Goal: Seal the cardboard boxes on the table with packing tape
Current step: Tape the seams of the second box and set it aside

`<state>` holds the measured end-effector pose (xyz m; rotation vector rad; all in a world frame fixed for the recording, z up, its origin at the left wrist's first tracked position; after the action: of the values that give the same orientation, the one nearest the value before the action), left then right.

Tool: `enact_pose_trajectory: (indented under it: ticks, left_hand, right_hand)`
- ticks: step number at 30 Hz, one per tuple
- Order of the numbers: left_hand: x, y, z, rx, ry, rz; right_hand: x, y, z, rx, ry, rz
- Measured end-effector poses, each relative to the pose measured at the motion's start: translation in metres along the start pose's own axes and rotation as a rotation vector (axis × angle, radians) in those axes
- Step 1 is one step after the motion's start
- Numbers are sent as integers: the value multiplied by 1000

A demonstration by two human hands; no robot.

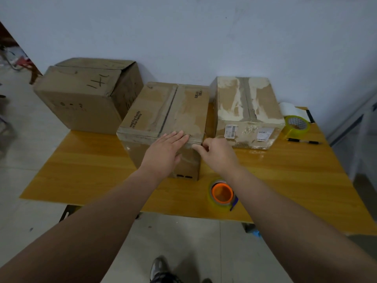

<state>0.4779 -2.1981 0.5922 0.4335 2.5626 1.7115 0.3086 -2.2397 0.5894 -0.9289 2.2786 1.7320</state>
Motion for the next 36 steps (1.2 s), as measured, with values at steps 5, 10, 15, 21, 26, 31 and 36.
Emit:
enact_pose_trajectory:
  ticks: [5,10,15,21,26,31,36]
  left_hand:
    - [-3,-3,1,24,-19,-8]
    - [-12,-6,2,41,-114,-64]
    - [-62,12,11,38,-108,-79]
    - [-154,30,23,23,-98,-53]
    - [-176,31,13,72,-250,19]
    - [-187,25,8,146,-335,105]
    - [-195,26,13,4,-384,92]
  right_hand:
    - [-2,-12,7,134,29,0]
    - [-7,-17,-3,-67,176,70]
    - [-5,-19,-1,-38,162,93]
    - [-9,-21,2,-28,95,130]
    - [-16,-23,0,52,38,129]
    - [-28,-29,8,106,-43,145]
    - [-62,-35,14,52,-30,472]
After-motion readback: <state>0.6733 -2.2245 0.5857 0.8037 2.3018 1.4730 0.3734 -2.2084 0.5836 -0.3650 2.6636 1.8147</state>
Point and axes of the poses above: each hand's wrist, its own z-axis away from the middle knuckle, its own y-axis out of the back of the hand, x = y × z, the point moved 1 cm from there along -z, towards the middle knuckle, and after that the axes turned 13 degrees about x, right-handed, at the moved point
